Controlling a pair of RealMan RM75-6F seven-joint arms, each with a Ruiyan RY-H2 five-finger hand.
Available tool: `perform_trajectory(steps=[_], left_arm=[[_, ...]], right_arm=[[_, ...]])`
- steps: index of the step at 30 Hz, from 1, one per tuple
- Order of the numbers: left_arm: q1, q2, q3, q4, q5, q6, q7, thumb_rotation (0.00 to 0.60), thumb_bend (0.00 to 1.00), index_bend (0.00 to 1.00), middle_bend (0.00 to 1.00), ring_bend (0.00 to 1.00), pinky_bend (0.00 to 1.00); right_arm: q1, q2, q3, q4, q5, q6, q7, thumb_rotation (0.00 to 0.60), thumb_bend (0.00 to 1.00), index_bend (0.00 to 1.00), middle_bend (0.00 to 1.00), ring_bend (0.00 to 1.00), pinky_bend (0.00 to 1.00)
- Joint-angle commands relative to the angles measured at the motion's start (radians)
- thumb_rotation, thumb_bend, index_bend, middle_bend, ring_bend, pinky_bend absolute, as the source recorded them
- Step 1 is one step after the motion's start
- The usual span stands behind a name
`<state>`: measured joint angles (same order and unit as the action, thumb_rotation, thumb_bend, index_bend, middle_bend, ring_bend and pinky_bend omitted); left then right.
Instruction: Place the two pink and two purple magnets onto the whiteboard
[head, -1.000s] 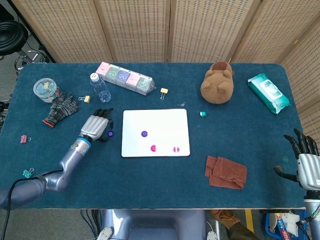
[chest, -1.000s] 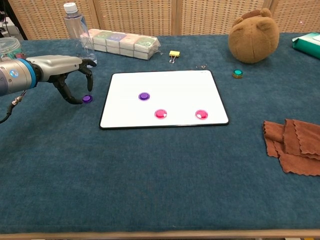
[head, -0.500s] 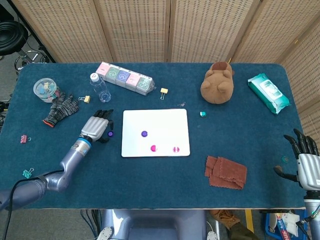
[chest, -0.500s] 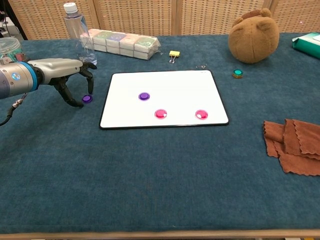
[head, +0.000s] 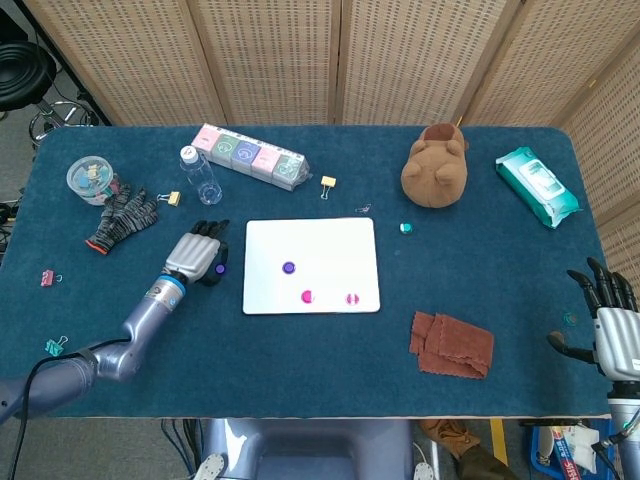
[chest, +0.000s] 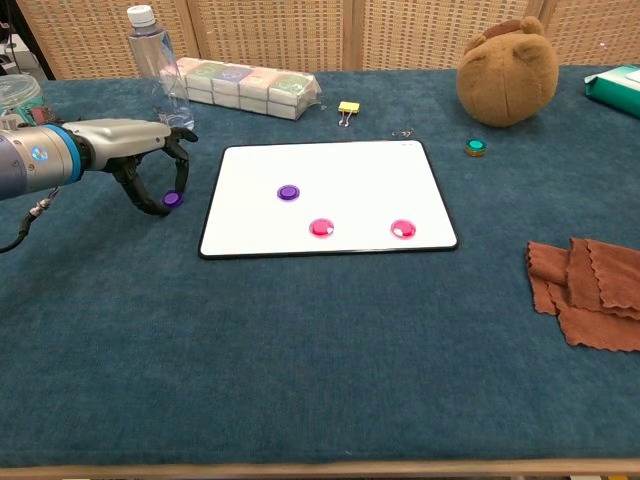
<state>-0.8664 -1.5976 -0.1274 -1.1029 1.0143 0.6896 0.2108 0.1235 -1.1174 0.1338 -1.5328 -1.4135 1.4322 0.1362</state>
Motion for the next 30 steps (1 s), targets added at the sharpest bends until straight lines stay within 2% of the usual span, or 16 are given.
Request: perform_trajectory(steps=[1, 11, 18, 30], left_arm=[[0.004, 0.002, 0.0, 0.0, 0.002, 0.005, 0.002, 0.6, 0.23, 0.67, 0.0, 0.0, 0.0], [0.012, 0.021, -0.006, -0.009, 0.003, 0.002, -0.006, 0.6, 0.23, 0.7, 0.0, 0.0, 0.0], [0.0, 0.058, -0.031, -0.076, 0.025, 0.026, -0.007, 0.6, 0.24, 0.7, 0.0, 0.0, 0.0], [-0.059, 0.045, -0.06, -0.118, -0.048, 0.015, 0.086, 0.6, 0.24, 0.7, 0.0, 0.0, 0.0]], right_arm=[[0.0, 0.0, 0.0, 0.0, 0.0, 0.001, 0.001, 0.6, 0.0, 0.14, 0.0, 0.0, 0.0], [0.0, 0.001, 0.0, 0.0, -0.001, 0.0, 0.002, 0.6, 0.0, 0.14, 0.0, 0.0, 0.0], [0.0, 0.002, 0.001, -0.001, 0.001, -0.001, 0.002, 0.6, 0.0, 0.14, 0.0, 0.0, 0.0], [0.001, 0.003, 0.002, 0.002, 0.004, -0.004, 0.008, 0.6, 0.0, 0.14, 0.0, 0.0, 0.0]])
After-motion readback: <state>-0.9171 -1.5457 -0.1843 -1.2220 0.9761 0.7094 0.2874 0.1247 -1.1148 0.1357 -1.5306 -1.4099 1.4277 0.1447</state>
